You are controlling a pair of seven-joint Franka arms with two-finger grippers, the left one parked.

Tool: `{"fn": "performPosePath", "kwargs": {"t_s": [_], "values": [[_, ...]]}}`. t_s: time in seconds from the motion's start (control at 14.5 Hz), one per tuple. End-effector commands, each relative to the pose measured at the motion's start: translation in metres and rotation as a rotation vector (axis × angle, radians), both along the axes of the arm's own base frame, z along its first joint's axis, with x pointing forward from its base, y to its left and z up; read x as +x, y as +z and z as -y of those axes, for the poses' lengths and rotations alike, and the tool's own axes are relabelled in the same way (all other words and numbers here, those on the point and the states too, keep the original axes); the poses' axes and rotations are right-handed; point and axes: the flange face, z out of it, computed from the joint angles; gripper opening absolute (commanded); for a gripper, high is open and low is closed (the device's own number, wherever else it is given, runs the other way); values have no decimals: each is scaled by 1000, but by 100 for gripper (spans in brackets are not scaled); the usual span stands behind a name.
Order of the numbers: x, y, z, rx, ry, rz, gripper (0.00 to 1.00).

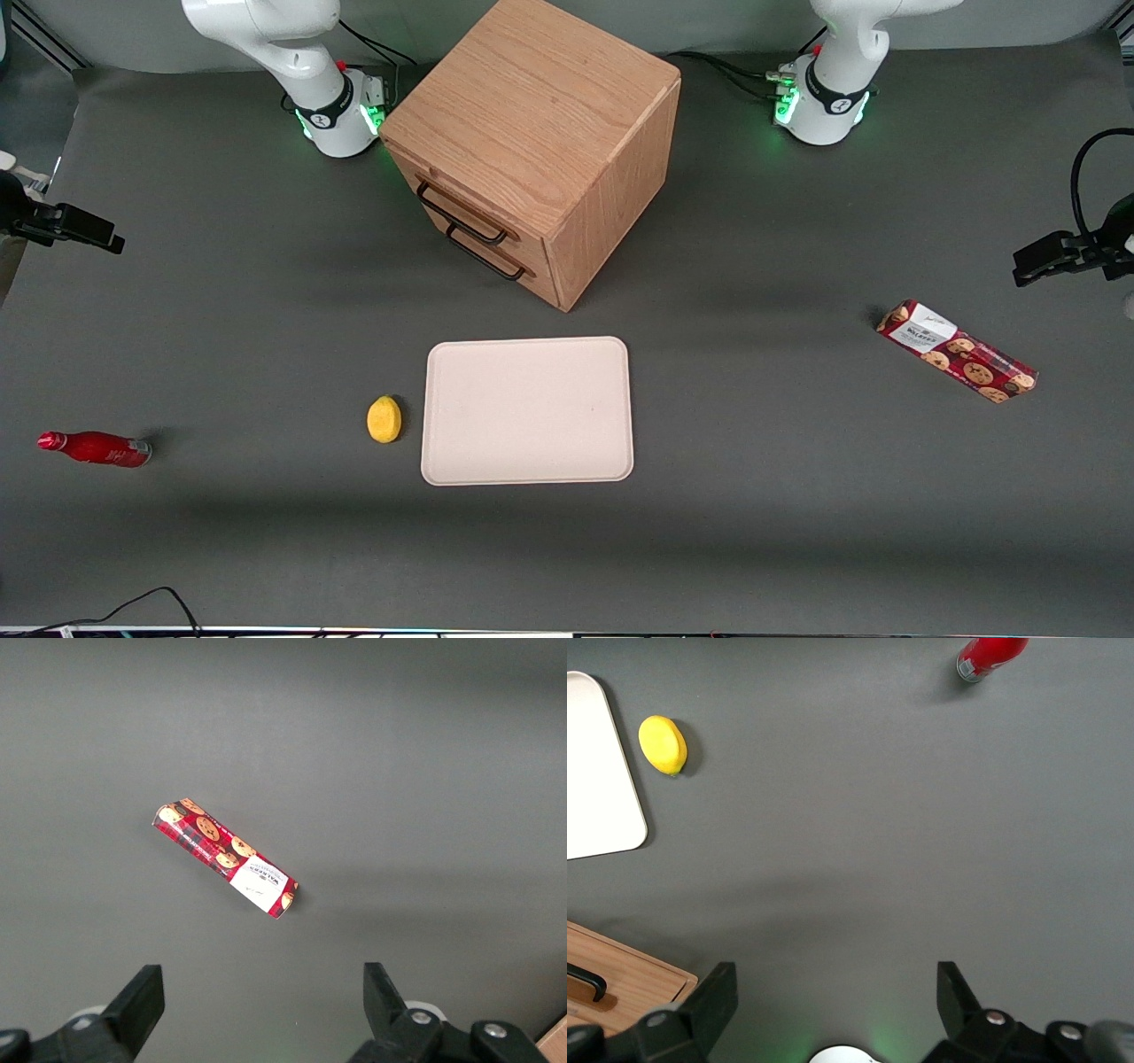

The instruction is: Open upper drawer

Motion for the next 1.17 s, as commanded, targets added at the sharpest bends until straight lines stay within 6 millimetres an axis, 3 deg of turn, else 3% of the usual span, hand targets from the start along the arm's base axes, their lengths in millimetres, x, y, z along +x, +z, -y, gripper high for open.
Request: {"fn": "performPosePath", "kwargs": {"t_s": [0.0, 0.83, 1.1], "values": [[2, 4, 2, 7, -6, -2, 100], [9, 2, 3, 7, -6, 8, 100], [10, 3, -5, 9, 12, 9, 100]]}}
